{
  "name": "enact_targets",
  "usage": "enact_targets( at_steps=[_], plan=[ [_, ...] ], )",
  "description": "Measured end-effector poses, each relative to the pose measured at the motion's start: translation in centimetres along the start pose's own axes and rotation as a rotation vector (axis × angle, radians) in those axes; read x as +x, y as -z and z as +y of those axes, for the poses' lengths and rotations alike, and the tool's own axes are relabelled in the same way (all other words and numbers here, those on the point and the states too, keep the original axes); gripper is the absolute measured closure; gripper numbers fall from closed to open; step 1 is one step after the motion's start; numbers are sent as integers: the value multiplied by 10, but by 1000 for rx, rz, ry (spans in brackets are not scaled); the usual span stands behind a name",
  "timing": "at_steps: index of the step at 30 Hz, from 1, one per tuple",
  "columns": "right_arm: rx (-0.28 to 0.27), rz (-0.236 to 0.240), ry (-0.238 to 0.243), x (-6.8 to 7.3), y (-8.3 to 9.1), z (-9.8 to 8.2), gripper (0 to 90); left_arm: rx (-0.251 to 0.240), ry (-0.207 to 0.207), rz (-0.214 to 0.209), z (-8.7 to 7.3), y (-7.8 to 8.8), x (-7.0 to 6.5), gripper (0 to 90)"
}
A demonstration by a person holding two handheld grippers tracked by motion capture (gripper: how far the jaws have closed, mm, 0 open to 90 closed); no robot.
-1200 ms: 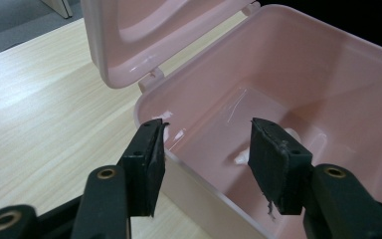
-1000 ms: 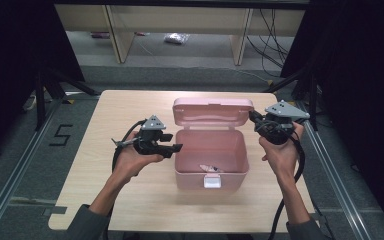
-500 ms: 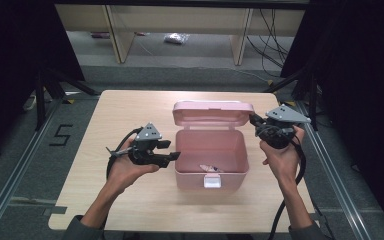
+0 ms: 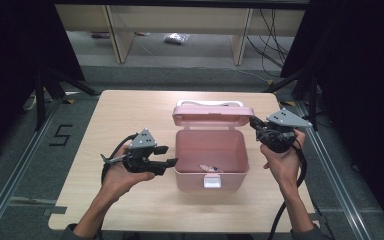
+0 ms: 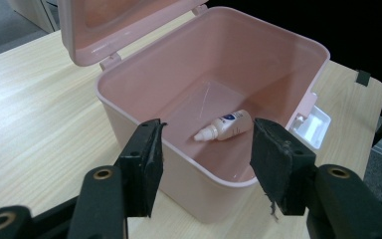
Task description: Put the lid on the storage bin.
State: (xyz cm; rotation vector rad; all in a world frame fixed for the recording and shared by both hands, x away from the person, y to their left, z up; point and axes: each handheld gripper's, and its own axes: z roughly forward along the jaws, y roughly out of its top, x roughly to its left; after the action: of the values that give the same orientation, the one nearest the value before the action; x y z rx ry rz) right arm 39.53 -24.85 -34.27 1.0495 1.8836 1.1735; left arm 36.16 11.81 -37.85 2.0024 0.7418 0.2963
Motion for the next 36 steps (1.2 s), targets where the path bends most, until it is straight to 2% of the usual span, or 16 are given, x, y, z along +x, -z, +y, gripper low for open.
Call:
enact_targets(
  at_steps=[1,3,10,11,12,13,14,15,19,20,22,27,28,29,32,36],
  plan=[
    [11,11,-28,2,1,-1,864,3,-3,-2,-1,0,0,456],
    [1,7,-2,1,1,-2,863,0,-1,1,-3,1,0,454],
    [15,26,-28,2,5,-5,859,6,3,-9,-10,3,-3,446],
    [-8,14,-9,1,4,-5,859,21,-12,-7,-11,4,-2,445],
    [5,25,-33,3,5,-6,858,9,8,-2,-12,4,-3,443],
    [14,35,-34,3,5,-6,858,26,-10,-3,-12,5,-2,442],
    [-4,18,0,1,5,-6,857,12,3,3,-14,5,-4,441],
    [-2,22,2,1,6,-7,856,12,5,4,-14,5,-4,441],
    [6,28,-30,3,7,-8,855,16,2,10,-18,8,-5,432],
    [6,28,-19,2,7,-8,854,32,-13,10,-19,9,-4,429],
    [-9,28,-2,2,7,-8,853,19,6,19,-21,9,-5,415],
    [6,36,-27,2,9,-9,851,28,6,20,-29,11,-3,403],
    [2,36,-24,2,8,-10,850,46,-7,24,-30,12,-2,400],
    [7,40,-25,2,9,-9,850,31,12,29,-31,12,-3,398],
    [-7,33,2,1,8,-9,849,35,9,40,-35,13,-1,394],
    [-12,35,-5,1,8,-10,848,40,10,42,-40,14,-1,386]
  ],
)
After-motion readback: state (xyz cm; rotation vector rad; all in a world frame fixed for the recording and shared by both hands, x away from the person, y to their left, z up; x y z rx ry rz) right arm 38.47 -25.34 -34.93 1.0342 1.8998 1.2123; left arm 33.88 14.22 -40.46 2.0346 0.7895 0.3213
